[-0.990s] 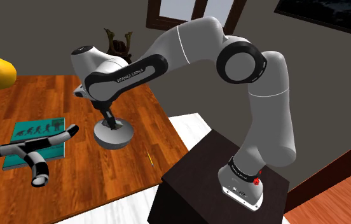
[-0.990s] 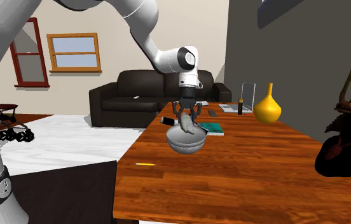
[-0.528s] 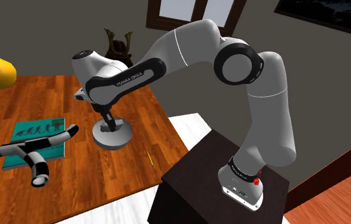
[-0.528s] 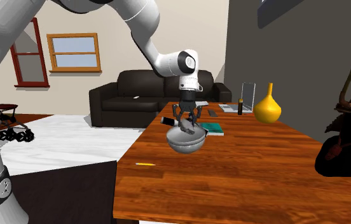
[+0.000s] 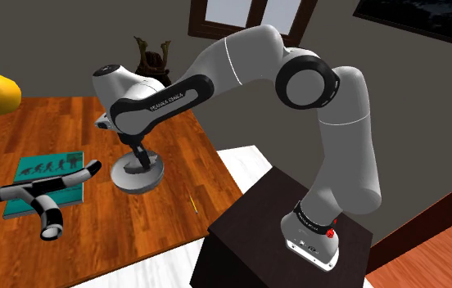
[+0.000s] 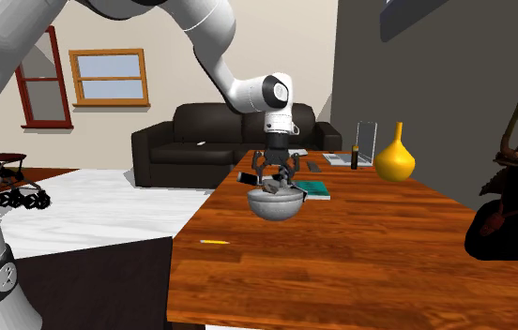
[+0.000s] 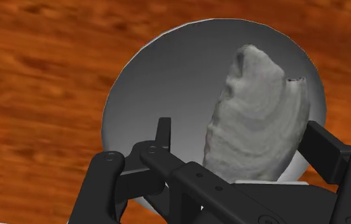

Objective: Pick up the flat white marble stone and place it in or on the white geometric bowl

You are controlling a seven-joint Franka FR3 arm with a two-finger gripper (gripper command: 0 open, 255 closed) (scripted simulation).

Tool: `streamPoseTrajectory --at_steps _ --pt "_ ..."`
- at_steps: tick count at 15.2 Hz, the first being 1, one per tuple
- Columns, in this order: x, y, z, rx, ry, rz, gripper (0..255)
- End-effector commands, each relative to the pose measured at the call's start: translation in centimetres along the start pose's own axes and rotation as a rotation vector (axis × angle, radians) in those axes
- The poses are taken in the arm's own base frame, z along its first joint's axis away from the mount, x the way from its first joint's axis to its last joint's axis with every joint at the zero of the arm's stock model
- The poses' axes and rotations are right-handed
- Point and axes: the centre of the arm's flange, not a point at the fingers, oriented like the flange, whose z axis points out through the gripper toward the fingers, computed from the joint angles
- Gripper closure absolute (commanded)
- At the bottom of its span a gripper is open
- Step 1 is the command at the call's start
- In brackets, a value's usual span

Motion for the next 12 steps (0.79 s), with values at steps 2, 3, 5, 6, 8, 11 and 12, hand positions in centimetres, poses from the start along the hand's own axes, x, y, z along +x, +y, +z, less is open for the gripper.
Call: streamPoseTrajectory --at_steps 2,3,5,6,8,11,12 --pt "0.0 0.0 -2.6 0.000 0.000 0.000 0" --pt "0.0 0.0 -4.0 0.000 0.000 0.000 0" --pt "0.0 0.0 -5.0 0.000 0.000 0.000 0" --pt "0.0 0.0 -5.0 0.000 0.000 0.000 0" --pt "0.0 0.0 -5.0 0.000 0.000 0.000 0" --pt "0.0 0.0 -5.0 0.000 0.000 0.000 0" --pt "0.0 0.0 -5.0 0.000 0.000 0.000 0"
